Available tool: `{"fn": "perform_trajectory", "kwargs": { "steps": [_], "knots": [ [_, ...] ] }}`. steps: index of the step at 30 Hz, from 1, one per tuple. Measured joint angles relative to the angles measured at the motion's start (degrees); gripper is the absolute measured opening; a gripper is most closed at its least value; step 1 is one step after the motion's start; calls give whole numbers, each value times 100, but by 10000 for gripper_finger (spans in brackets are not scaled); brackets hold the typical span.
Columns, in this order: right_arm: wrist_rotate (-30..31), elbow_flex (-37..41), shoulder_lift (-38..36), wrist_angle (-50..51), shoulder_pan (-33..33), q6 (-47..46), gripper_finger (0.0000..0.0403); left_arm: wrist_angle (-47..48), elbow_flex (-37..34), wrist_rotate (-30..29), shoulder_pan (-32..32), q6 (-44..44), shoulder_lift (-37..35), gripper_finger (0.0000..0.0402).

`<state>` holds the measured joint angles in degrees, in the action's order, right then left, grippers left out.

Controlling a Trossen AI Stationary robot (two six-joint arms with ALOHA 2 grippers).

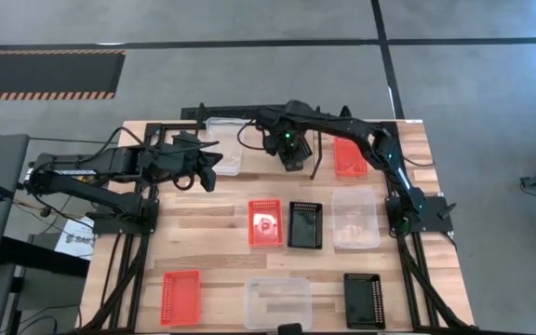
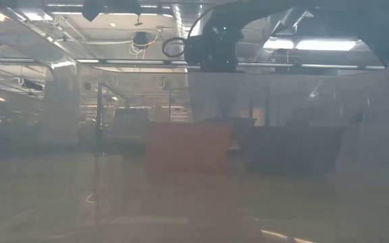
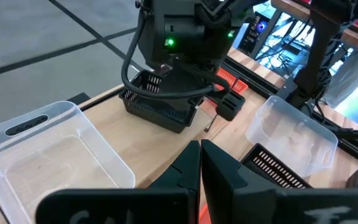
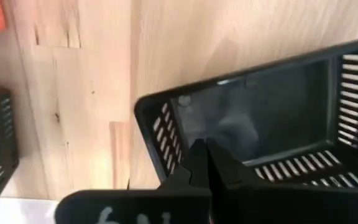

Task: Stack baskets on shelf by color
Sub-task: Put the top black bin on the shelf

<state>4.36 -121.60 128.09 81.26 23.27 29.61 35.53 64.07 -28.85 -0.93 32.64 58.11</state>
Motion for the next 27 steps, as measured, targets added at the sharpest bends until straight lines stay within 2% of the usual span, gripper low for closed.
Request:
{"fn": "perform_trajectory", "kwargs": {
  "steps": [12,21,23,27],
  "knots": [
    [-279,0,2,-370,-338,24,0,4,0,-4,0,-2,0,0],
    [-291,0,4,-1176,-454,-86,0,4,0,-4,0,-2,0,0],
    [-177,0,7,-1346,-442,-128,0,8,0,-3,0,-2,0,0],
    [436,-224,26,-1420,-417,-36,0,26,0,-1,0,0,0,0]
  ]
}}
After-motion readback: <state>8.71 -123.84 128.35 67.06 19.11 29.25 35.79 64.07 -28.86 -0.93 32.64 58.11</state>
